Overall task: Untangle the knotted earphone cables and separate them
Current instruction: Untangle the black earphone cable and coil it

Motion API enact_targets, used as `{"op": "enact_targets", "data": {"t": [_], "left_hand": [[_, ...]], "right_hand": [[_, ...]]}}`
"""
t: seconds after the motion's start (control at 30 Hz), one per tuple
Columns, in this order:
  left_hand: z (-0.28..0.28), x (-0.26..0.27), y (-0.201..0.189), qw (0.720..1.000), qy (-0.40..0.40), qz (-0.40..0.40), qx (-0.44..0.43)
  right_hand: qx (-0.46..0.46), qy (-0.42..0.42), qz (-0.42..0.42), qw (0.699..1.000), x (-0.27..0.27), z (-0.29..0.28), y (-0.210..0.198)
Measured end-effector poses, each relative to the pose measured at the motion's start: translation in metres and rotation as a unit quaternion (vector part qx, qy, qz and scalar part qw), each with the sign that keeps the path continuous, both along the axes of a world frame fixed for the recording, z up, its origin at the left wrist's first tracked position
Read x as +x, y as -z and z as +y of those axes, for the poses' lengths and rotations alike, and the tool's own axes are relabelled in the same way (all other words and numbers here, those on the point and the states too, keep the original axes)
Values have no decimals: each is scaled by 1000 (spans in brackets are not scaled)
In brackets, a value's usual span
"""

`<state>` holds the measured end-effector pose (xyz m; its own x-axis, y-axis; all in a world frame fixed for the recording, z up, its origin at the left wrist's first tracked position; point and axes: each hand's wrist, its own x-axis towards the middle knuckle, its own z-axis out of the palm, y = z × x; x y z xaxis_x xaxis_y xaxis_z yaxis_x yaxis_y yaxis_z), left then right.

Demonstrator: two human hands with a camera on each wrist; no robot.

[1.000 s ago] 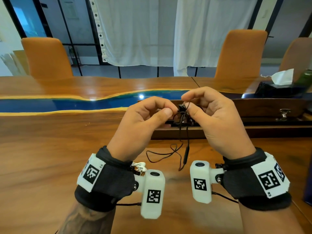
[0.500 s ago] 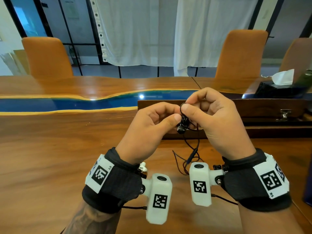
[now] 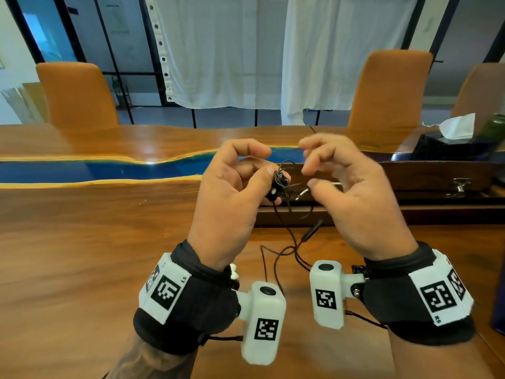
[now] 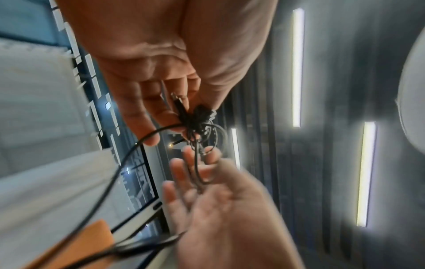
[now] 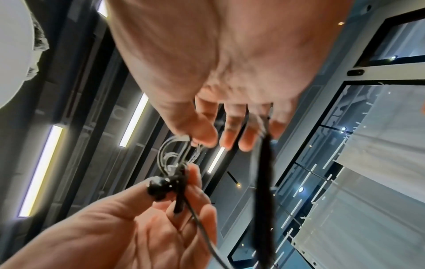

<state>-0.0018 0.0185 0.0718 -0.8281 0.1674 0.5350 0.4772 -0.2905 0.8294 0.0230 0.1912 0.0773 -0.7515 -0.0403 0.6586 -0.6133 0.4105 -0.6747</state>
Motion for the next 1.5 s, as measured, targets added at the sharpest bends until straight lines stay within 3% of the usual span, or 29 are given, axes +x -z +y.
{"op": "enact_targets", "data": {"t": [0.17, 0.37, 0.57, 0.77, 0.97, 1.17, 1.5], "left_hand": [[1, 2, -1, 993, -92, 52, -54], [3, 4, 1, 986, -120, 81, -88], [4, 5, 1, 988, -111, 79, -73], [5, 0, 7, 993, -69, 49, -76], [0, -6, 11, 989, 3, -3, -150], [-5, -14, 16, 996, 62, -38, -60], [0, -15, 20, 999, -7, -44, 10]], "right_hand": [[-5, 23, 92, 996, 8, -7, -6], [52, 96, 30, 994, 8, -7, -5], [39, 4, -57, 998, 13, -6, -7], [22, 23, -40, 999, 6, 1, -3], [14, 40, -32, 999, 3, 2, 0], [-35, 4, -85, 996, 1, -4, 1], [95, 38, -52, 993, 3, -5, 2]]}}
